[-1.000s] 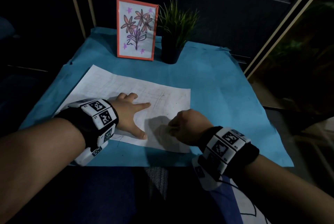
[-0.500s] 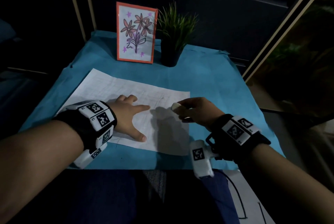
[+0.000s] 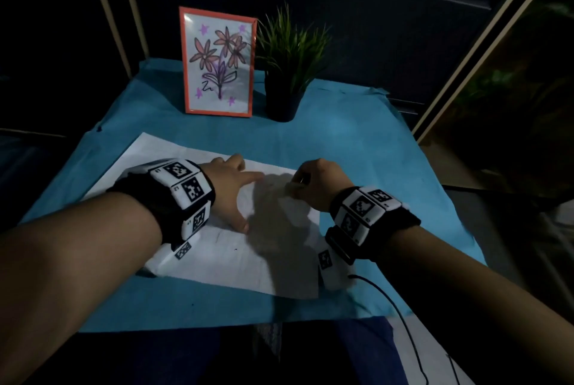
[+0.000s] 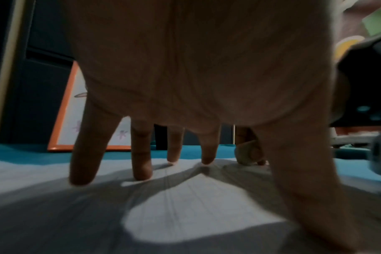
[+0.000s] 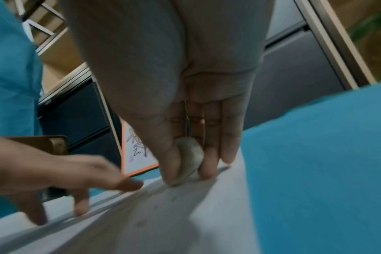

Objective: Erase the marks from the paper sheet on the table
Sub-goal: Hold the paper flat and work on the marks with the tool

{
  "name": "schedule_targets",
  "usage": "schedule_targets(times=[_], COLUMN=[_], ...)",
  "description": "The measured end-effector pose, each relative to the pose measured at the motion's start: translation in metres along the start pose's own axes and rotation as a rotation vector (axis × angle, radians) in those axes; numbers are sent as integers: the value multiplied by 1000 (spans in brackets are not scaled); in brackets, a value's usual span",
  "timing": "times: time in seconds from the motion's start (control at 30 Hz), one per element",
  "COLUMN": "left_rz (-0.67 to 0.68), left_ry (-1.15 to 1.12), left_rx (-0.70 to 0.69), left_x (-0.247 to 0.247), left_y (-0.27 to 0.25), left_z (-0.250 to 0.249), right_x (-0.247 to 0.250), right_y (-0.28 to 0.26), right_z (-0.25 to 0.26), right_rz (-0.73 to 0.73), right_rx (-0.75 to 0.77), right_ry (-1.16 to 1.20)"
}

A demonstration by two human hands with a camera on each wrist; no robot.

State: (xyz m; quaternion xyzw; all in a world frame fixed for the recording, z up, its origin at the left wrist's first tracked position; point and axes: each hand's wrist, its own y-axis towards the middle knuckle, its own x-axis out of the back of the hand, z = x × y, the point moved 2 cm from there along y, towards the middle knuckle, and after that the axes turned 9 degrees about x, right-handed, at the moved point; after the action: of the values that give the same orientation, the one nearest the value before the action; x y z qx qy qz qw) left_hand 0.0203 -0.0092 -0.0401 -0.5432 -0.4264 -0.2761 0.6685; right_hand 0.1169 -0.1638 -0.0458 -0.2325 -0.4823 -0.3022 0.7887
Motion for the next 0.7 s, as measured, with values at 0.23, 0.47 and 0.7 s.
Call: schedule_targets(times=[0.23,0.47,0.7], left_rz=[3,15,42], left_ry=[30,1,1], left_rx=[2,-3,7], left_x=[5,1,4], left_y=[6,9,12], left_z=[-5,-3,-4], right_x=[-5,-10,-9], right_y=[16,24,28], right_z=[8,6,7], right_rz=[126,88,57], right_rx=[71,36,-26], right_ry=[-62,-47,-68])
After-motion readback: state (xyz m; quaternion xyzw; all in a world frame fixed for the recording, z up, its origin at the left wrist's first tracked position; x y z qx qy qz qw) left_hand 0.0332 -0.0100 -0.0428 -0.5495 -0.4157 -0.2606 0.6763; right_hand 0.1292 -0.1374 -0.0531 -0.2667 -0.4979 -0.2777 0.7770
